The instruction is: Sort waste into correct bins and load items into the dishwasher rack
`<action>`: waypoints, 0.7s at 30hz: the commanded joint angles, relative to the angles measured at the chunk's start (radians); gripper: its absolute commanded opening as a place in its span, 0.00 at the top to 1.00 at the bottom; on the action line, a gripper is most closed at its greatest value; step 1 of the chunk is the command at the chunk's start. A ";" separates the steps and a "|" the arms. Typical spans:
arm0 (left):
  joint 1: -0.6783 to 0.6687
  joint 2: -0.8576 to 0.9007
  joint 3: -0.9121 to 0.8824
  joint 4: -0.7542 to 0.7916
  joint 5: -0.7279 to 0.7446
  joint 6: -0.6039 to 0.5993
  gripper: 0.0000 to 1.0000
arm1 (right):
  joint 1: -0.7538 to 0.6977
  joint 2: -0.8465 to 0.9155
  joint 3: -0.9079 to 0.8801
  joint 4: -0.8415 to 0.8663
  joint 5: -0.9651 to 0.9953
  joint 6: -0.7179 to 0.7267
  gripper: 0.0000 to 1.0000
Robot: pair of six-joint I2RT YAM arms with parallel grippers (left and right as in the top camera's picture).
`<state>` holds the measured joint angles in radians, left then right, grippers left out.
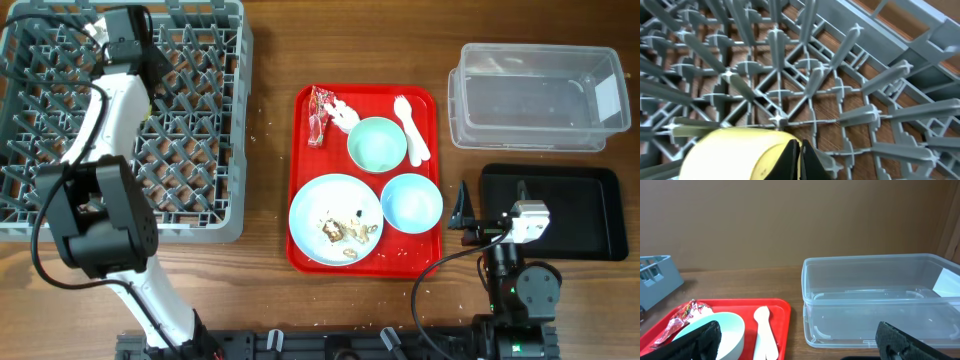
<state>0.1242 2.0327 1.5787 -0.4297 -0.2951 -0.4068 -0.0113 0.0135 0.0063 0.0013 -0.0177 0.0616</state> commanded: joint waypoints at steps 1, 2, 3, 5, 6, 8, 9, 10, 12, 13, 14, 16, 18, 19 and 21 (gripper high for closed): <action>0.003 0.010 -0.006 -0.020 0.061 0.007 0.96 | 0.000 -0.006 -0.001 0.005 0.009 -0.009 0.00; 0.006 0.005 -0.006 -0.039 0.050 0.007 0.96 | 0.000 -0.006 -0.001 0.005 0.009 -0.009 0.00; 0.010 0.001 -0.006 -0.055 0.038 0.007 0.96 | 0.000 -0.006 -0.001 0.005 0.009 -0.009 0.00; 0.027 -0.024 -0.006 -0.100 0.005 -0.022 0.96 | 0.000 -0.006 -0.001 0.005 0.010 -0.009 0.00; 0.041 -0.040 -0.006 -0.119 -0.013 -0.057 0.96 | 0.000 -0.006 -0.001 0.005 0.009 -0.009 0.00; 0.088 -0.088 -0.006 -0.158 -0.016 -0.081 0.96 | 0.000 -0.006 -0.001 0.005 0.010 -0.009 0.00; 0.116 -0.105 -0.006 -0.190 -0.016 -0.108 0.96 | 0.000 -0.006 -0.001 0.005 0.009 -0.009 0.00; 0.137 -0.112 -0.006 -0.214 -0.015 -0.133 0.96 | 0.000 -0.006 -0.001 0.005 0.009 -0.009 0.00; 0.180 -0.116 -0.006 -0.264 0.004 -0.183 0.96 | 0.000 -0.006 -0.001 0.005 0.010 -0.009 0.00; 0.200 -0.120 -0.006 -0.273 0.062 -0.182 0.96 | 0.000 -0.006 -0.001 0.005 0.009 -0.009 0.00; 0.208 -0.131 -0.006 -0.277 0.101 -0.182 0.96 | 0.000 -0.006 -0.001 0.005 0.009 -0.009 0.00; 0.206 -0.176 -0.006 -0.280 0.166 -0.182 0.96 | 0.000 -0.006 -0.001 0.005 0.010 -0.009 0.00; 0.188 -0.249 -0.006 -0.274 0.237 -0.182 0.96 | 0.000 -0.006 -0.001 0.005 0.010 -0.009 0.00; 0.174 -0.290 -0.006 -0.274 0.282 -0.181 0.96 | 0.000 -0.006 -0.001 0.005 0.010 -0.009 0.00; 0.128 -0.376 -0.006 -0.281 0.431 -0.137 0.96 | 0.000 -0.006 -0.001 0.005 0.010 -0.009 0.00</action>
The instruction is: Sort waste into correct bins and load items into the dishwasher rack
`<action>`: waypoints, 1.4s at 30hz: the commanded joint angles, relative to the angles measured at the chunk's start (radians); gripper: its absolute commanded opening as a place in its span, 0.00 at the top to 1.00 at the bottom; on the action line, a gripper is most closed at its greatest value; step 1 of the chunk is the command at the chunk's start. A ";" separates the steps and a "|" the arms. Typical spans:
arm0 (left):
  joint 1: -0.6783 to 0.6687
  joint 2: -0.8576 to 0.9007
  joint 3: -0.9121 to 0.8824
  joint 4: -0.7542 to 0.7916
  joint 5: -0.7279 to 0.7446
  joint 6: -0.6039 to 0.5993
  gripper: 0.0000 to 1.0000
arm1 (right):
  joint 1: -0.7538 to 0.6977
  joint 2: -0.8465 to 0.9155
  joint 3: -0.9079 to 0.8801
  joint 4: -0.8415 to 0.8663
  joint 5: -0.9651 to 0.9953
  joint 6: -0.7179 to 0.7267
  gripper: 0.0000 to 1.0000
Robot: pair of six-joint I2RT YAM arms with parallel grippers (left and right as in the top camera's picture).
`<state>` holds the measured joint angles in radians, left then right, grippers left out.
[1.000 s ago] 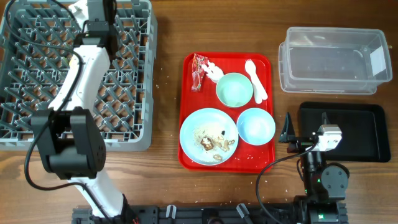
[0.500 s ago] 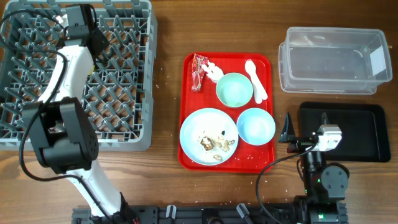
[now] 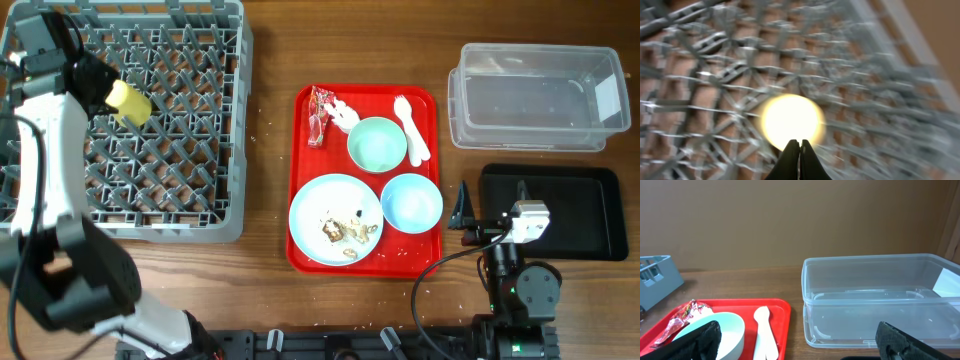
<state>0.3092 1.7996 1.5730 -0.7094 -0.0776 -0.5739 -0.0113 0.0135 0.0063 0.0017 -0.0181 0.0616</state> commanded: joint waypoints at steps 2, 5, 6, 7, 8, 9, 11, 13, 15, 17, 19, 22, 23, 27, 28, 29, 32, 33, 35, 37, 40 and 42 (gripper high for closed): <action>-0.158 -0.180 0.000 -0.042 0.456 0.105 0.57 | 0.000 -0.006 -0.001 0.005 0.010 -0.009 0.00; -0.317 -0.148 -0.002 -0.104 0.579 0.210 0.29 | 0.000 -0.006 -0.001 0.005 0.010 -0.009 0.00; -0.394 -0.127 -0.002 -0.124 0.579 0.234 0.27 | 0.000 -0.006 -0.001 0.005 0.010 -0.009 0.00; -0.485 -0.097 -0.002 -0.134 0.579 0.274 0.26 | 0.000 -0.006 -0.001 0.005 0.010 -0.009 0.00; -0.566 -0.067 -0.002 -0.127 0.570 0.314 0.25 | 0.000 -0.006 -0.001 0.005 0.010 -0.009 0.00; -0.632 -0.043 -0.002 -0.116 0.529 0.332 0.25 | 0.000 -0.006 -0.001 0.005 0.010 -0.009 0.00; -0.750 0.013 -0.002 -0.083 0.350 0.331 0.27 | 0.000 -0.006 -0.001 0.005 0.010 -0.008 0.00; -0.848 0.068 -0.002 -0.035 0.264 0.340 0.27 | 0.000 -0.006 -0.001 0.005 0.010 -0.009 0.00; -0.927 0.114 -0.002 0.024 0.237 0.435 0.27 | 0.000 -0.006 -0.001 0.005 0.010 -0.009 0.00; -1.000 0.173 -0.002 0.117 0.168 0.462 0.29 | 0.000 -0.006 -0.001 0.005 0.010 -0.009 0.00; -1.041 0.225 -0.002 0.187 0.105 0.462 0.30 | 0.000 -0.006 -0.001 0.005 0.010 -0.009 0.00; -1.074 0.277 -0.002 0.254 0.079 0.462 0.31 | 0.000 -0.006 -0.001 0.005 0.010 -0.009 0.00; -1.083 0.288 -0.002 0.268 0.079 0.462 0.34 | 0.000 -0.006 -0.001 0.005 0.010 -0.009 0.00; -1.114 0.322 -0.002 0.325 0.080 0.462 0.40 | 0.000 -0.006 -0.001 0.005 0.010 -0.009 0.00; -1.120 0.330 -0.002 0.329 0.079 0.462 0.43 | 0.000 -0.006 -0.001 0.005 0.010 -0.009 0.00; -1.127 0.336 -0.002 0.333 0.079 0.462 0.45 | 0.000 -0.006 -0.001 0.005 0.010 -0.009 0.00; -1.130 0.348 -0.002 0.331 0.066 0.449 0.52 | 0.000 -0.006 -0.001 0.005 0.010 -0.009 0.00; -1.130 0.356 -0.002 0.327 0.037 0.419 0.53 | 0.000 -0.006 -0.001 0.005 0.010 -0.009 0.00; -1.130 0.362 -0.002 0.316 0.035 0.404 0.55 | 0.000 -0.006 -0.001 0.005 0.010 -0.009 0.00; -1.135 0.383 -0.002 0.298 0.035 0.383 0.55 | 0.000 -0.006 -0.001 0.005 0.010 -0.010 0.00; -1.138 0.406 -0.002 0.294 0.039 0.382 0.59 | 0.000 -0.006 -0.001 0.005 0.010 -0.009 0.00; -1.138 0.403 -0.002 0.303 0.039 0.383 0.69 | 0.000 -0.006 -0.001 0.005 0.010 -0.009 0.00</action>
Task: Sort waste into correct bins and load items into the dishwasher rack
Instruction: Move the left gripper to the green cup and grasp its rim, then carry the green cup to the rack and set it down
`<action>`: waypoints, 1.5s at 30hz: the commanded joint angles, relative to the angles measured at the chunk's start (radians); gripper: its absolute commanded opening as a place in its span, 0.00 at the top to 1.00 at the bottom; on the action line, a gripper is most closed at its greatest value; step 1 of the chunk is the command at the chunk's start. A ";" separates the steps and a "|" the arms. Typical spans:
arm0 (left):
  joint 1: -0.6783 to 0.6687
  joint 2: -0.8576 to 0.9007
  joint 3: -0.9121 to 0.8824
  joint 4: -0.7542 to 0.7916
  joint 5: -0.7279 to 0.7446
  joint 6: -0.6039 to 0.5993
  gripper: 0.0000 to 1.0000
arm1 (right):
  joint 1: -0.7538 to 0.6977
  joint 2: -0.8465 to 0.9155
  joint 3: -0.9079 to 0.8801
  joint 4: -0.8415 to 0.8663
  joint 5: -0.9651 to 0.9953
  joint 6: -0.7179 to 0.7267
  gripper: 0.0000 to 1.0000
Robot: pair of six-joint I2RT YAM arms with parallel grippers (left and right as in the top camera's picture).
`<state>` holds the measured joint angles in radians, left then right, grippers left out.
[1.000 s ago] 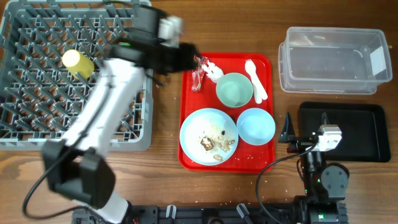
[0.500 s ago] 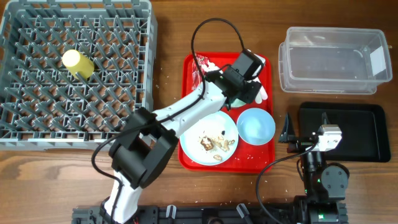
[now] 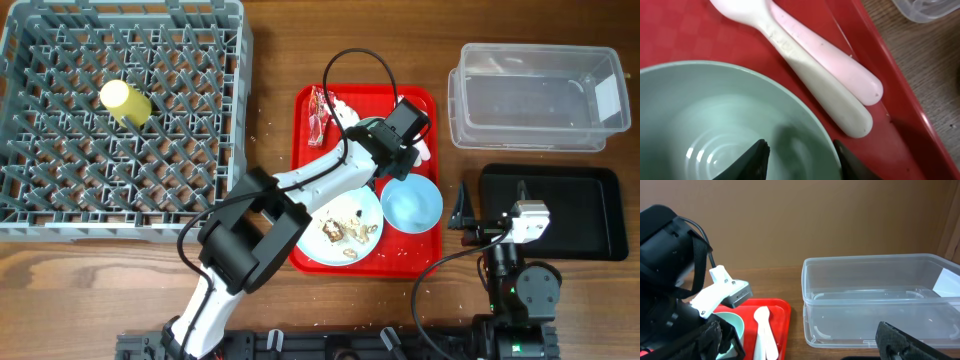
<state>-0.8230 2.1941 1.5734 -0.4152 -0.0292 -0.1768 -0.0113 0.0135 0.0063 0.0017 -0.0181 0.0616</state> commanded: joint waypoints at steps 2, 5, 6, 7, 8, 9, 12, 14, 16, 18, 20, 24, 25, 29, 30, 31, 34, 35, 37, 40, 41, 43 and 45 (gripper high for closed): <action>-0.005 0.005 -0.002 0.011 -0.010 -0.014 0.88 | 0.000 -0.006 -0.001 0.005 0.010 -0.009 0.00; -0.005 -0.028 -0.002 0.003 -0.010 -0.023 0.96 | 0.000 -0.006 -0.001 0.005 0.010 -0.009 0.00; -0.005 -0.049 -0.002 0.000 -0.010 -0.043 0.96 | 0.000 -0.006 -0.001 0.005 0.010 -0.009 0.00; -0.005 -0.085 -0.002 -0.008 -0.005 -0.055 0.96 | 0.000 -0.006 -0.001 0.005 0.010 -0.009 0.00; -0.005 -0.128 -0.002 -0.019 0.004 -0.071 0.96 | 0.000 -0.006 -0.001 0.005 0.010 -0.009 0.00; -0.005 -0.159 -0.002 -0.026 0.034 -0.071 0.96 | 0.000 -0.006 -0.001 0.005 0.010 -0.009 0.00; -0.003 -0.253 -0.002 -0.065 0.177 -0.071 0.96 | 0.000 -0.006 -0.001 0.005 0.010 -0.010 0.00; -0.003 -0.293 -0.002 -0.092 0.228 -0.116 0.96 | 0.000 -0.006 -0.001 0.005 0.010 -0.010 0.00; 0.021 -0.356 -0.002 -0.117 0.258 -0.182 0.96 | 0.000 -0.006 -0.001 0.005 0.010 -0.009 0.00; 0.103 -0.438 -0.002 -0.147 0.274 -0.226 0.96 | 0.000 -0.006 -0.001 0.005 0.010 -0.009 0.00; 0.225 -0.503 -0.002 -0.189 0.309 -0.270 0.96 | 0.000 -0.006 -0.001 0.005 0.010 -0.009 0.00; 0.654 -0.539 -0.002 -0.311 0.630 -0.330 0.96 | 0.000 -0.006 -0.001 0.005 0.010 -0.009 0.00; 0.794 -0.522 -0.002 -0.346 0.742 -0.329 0.96 | 0.000 -0.006 -0.001 0.005 0.010 -0.009 0.00; 1.189 -0.478 -0.002 -0.500 0.987 -0.270 0.96 | 0.000 -0.006 -0.001 0.005 0.010 -0.009 0.00; 1.221 -0.476 -0.002 -0.516 1.006 -0.248 0.96 | 0.000 -0.006 -0.001 0.005 0.010 -0.009 0.00; 1.287 -0.473 -0.002 -0.551 1.029 -0.215 0.96 | 0.000 -0.006 -0.001 0.005 0.010 -0.009 0.00; 1.394 -0.442 -0.004 -0.597 1.128 -0.145 0.96 | 0.000 -0.006 -0.001 0.005 0.010 -0.009 0.00; 1.413 -0.426 -0.009 -0.596 1.175 -0.138 0.96 | 0.000 -0.006 -0.001 0.005 0.010 -0.009 0.00; 1.451 -0.372 -0.030 -0.590 1.262 -0.137 0.96 | 0.000 -0.006 -0.001 0.005 0.010 -0.009 0.00; 1.493 -0.287 -0.059 -0.552 1.373 -0.136 0.96 | 0.000 -0.006 -0.001 0.005 0.010 -0.009 0.00; 1.505 -0.269 -0.063 -0.541 1.379 -0.137 0.96 | 0.000 -0.006 -0.001 0.005 0.010 -0.009 0.00; 1.530 -0.227 -0.066 -0.536 1.379 -0.114 0.96 | 0.000 -0.006 -0.001 0.005 0.010 -0.009 0.00; 1.543 -0.198 -0.068 -0.541 1.393 -0.114 0.96 | 0.000 -0.006 -0.001 0.005 0.010 -0.009 0.00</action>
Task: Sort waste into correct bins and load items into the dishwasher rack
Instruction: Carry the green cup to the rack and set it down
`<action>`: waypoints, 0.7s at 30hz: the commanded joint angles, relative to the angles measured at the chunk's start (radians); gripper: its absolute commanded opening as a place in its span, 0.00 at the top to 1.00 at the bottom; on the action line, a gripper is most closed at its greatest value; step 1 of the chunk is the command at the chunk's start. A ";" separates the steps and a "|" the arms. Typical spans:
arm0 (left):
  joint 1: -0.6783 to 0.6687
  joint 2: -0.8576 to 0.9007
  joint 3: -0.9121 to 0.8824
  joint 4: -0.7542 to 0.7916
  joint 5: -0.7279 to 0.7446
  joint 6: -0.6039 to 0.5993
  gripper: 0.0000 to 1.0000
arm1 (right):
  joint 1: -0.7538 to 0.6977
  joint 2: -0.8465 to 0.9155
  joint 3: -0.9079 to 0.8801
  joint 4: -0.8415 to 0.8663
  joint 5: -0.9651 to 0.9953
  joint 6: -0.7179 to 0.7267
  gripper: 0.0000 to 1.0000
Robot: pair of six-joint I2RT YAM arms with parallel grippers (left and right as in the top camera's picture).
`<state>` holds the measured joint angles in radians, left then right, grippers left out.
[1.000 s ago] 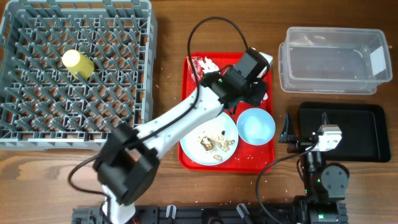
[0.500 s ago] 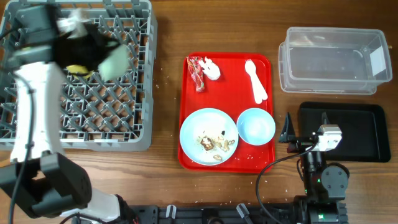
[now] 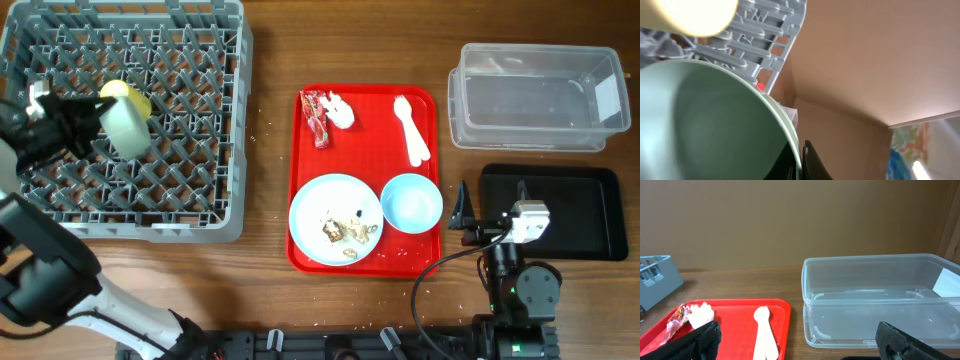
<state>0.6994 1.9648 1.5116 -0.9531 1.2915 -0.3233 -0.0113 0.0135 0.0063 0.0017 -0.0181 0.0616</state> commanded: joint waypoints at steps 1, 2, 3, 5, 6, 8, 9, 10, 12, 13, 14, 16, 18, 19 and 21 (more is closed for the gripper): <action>0.029 0.033 -0.006 -0.005 0.069 0.032 0.96 | 0.000 -0.006 -0.001 0.005 0.010 -0.008 0.00; 0.039 0.033 -0.006 -0.005 0.064 0.032 0.96 | 0.000 -0.006 -0.001 0.005 0.010 -0.009 0.00; 0.048 0.033 -0.006 -0.005 0.058 0.032 0.96 | 0.000 -0.006 -0.001 0.005 0.010 -0.009 0.00; 0.080 0.033 -0.006 -0.023 -0.041 0.032 0.96 | 0.000 -0.006 -0.001 0.005 0.010 -0.009 0.00; 0.096 0.033 -0.006 -0.050 -0.098 0.032 0.96 | 0.000 -0.006 -0.001 0.005 0.010 -0.009 0.00; 0.128 0.033 -0.006 -0.066 -0.148 0.032 0.96 | 0.000 -0.006 -0.001 0.005 0.010 -0.009 0.00; 0.151 0.033 -0.006 -0.065 -0.158 0.032 0.86 | 0.000 -0.006 -0.001 0.005 0.010 -0.009 0.00; 0.170 0.032 -0.006 -0.065 -0.166 0.032 0.78 | 0.000 -0.006 -0.001 0.005 0.010 -0.009 0.00; 0.198 0.032 -0.006 -0.065 -0.192 0.032 0.59 | 0.000 -0.006 -0.001 0.005 0.010 -0.009 0.00; 0.207 0.032 -0.006 -0.065 -0.195 0.032 0.45 | 0.000 -0.006 -0.001 0.005 0.010 -0.009 0.00; 0.216 0.032 -0.006 -0.065 -0.198 0.032 0.21 | 0.000 -0.006 -0.001 0.005 0.010 -0.009 0.00; 0.229 0.027 -0.006 -0.065 -0.221 0.032 0.19 | 0.000 -0.006 -0.001 0.005 0.010 -0.009 0.00; 0.229 0.010 0.000 -0.065 -0.244 0.031 0.24 | 0.000 -0.006 -0.001 0.005 0.010 -0.009 0.00; 0.229 -0.002 0.008 -0.065 -0.259 0.031 0.28 | 0.000 -0.006 -0.001 0.005 0.010 -0.009 0.00; 0.228 -0.067 0.016 -0.066 -0.325 0.024 0.37 | 0.000 -0.006 -0.001 0.005 0.010 -0.009 0.00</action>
<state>0.9234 1.9854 1.5093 -1.0183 1.0466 -0.3004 -0.0113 0.0135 0.0063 0.0017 -0.0181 0.0616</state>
